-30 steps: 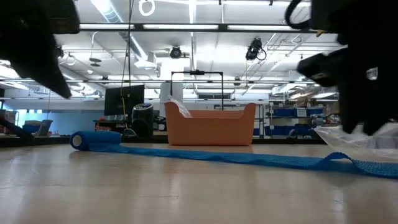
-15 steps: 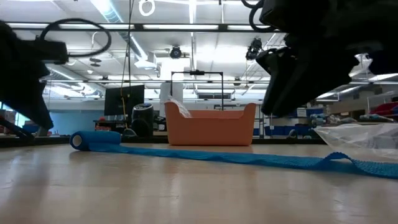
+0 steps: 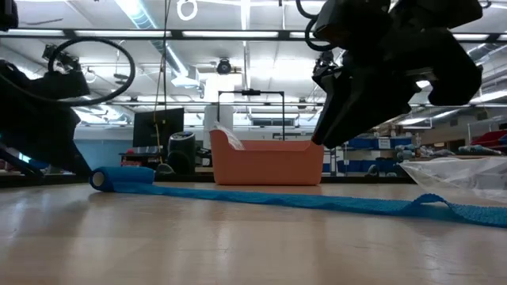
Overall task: Roll bandage
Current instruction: Roll the blue bandage
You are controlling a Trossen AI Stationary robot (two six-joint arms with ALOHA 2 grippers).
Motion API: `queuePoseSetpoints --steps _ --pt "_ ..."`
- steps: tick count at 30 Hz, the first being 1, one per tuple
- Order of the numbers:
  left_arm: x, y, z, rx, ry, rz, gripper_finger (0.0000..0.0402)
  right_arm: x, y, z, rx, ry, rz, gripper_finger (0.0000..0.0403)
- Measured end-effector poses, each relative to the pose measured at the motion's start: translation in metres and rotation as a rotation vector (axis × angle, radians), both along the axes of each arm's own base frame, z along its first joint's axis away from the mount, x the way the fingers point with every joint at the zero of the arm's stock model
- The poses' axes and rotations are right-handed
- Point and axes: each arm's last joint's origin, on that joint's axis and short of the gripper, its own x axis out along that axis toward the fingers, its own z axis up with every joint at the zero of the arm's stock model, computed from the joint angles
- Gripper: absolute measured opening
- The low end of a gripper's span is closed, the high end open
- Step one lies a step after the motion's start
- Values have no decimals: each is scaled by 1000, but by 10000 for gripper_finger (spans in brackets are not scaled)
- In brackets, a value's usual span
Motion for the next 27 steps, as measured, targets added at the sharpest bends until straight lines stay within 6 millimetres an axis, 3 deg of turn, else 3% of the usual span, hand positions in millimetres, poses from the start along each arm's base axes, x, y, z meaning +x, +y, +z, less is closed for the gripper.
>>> queuePoseSetpoints --steps 18,22,27 --pt "-6 25 -28 37 -196 71 153 11 -22 4 -12 -54 -35 124" --pt "-6 30 -27 111 -242 96 118 14 -25 5 -7 -72 -46 122" --pt "-3 33 -24 225 -270 89 27 17 -29 8 3 -107 -59 123"
